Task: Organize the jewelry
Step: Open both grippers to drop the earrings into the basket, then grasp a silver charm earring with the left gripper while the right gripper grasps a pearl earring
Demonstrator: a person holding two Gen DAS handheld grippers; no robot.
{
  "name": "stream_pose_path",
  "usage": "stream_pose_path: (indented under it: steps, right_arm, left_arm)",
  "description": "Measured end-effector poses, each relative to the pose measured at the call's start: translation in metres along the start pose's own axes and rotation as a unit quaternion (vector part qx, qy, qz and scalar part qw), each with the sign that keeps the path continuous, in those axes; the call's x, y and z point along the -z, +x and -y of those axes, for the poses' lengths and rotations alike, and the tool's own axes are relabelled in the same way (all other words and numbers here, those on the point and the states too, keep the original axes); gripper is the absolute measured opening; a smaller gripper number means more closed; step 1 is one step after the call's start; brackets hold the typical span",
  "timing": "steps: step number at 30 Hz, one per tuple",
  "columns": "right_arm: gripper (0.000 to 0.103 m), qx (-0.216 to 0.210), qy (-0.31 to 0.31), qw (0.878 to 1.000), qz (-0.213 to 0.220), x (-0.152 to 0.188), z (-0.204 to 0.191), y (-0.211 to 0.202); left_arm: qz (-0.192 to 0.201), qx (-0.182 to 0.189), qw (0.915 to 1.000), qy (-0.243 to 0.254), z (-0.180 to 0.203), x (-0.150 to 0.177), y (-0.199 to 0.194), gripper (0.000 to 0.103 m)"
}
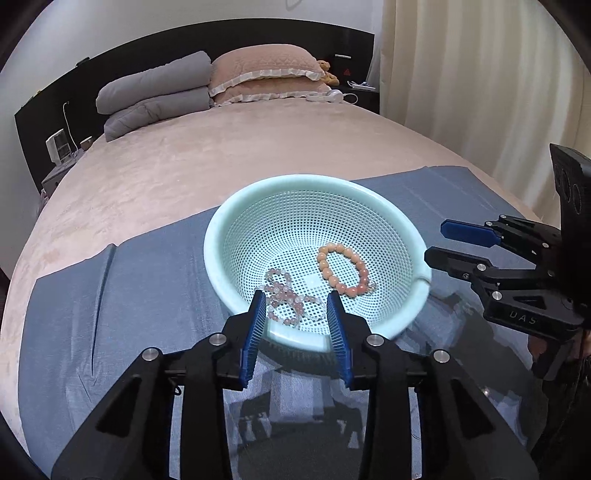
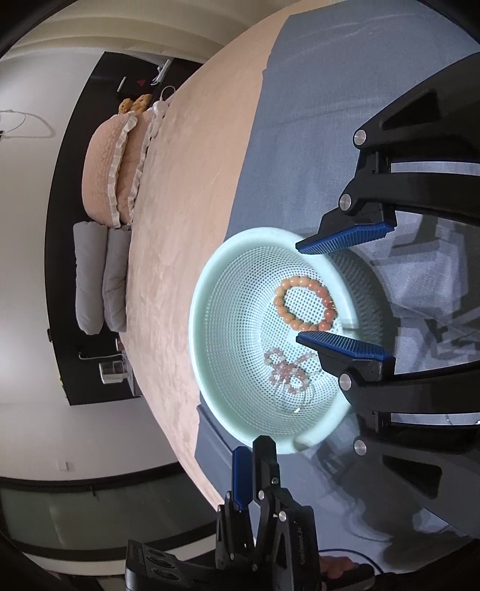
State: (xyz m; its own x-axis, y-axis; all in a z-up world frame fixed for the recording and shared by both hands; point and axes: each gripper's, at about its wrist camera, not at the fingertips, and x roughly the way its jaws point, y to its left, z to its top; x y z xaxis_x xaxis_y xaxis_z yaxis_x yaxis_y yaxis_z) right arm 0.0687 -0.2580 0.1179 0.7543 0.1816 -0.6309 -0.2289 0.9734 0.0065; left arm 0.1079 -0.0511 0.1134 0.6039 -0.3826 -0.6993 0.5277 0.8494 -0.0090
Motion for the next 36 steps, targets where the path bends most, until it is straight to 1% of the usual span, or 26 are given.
stream_pose_path:
  steps: [2, 3, 6, 10, 14, 23, 31, 36]
  right_arm:
    - [0.041, 0.003, -0.004, 1.000, 0.000, 0.006, -0.003, -0.013]
    - [0.041, 0.005, -0.006, 1.000, 0.000, 0.010, -0.004, -0.018]
    - [0.041, 0.009, -0.006, 1.000, -0.003, 0.023, -0.008, -0.034]
    - [0.042, 0.017, 0.000, 1.000, -0.007, 0.041, -0.010, -0.051]
    - [0.042, 0.016, 0.009, 1.000, -0.016, 0.061, -0.013, -0.061]
    - [0.042, 0.011, 0.012, 0.999, -0.034, 0.101, -0.020, -0.072]
    - [0.042, 0.000, 0.018, 0.998, -0.056, 0.128, -0.021, -0.071]
    - [0.042, -0.006, 0.020, 0.997, -0.071, 0.141, -0.025, -0.062]
  left_arm:
    - [0.005, -0.002, 1.0000, 0.004, 0.007, 0.006, -0.013, 0.038]
    - [0.007, 0.000, 1.0000, 0.004, 0.010, 0.010, -0.018, 0.041]
    - [0.009, -0.005, 0.9999, 0.007, 0.020, 0.026, -0.031, 0.047]
    - [-0.005, -0.003, 1.0000, 0.005, 0.034, 0.051, -0.038, 0.047]
    - [-0.010, -0.001, 0.9999, 0.001, 0.048, 0.076, -0.043, 0.047]
    - [-0.035, 0.007, 0.9994, -0.002, 0.072, 0.120, -0.038, 0.047]
    - [-0.054, 0.017, 0.9984, -0.002, 0.091, 0.142, -0.027, 0.047]
    - [-0.067, 0.025, 0.9974, -0.009, 0.093, 0.150, -0.016, 0.047]
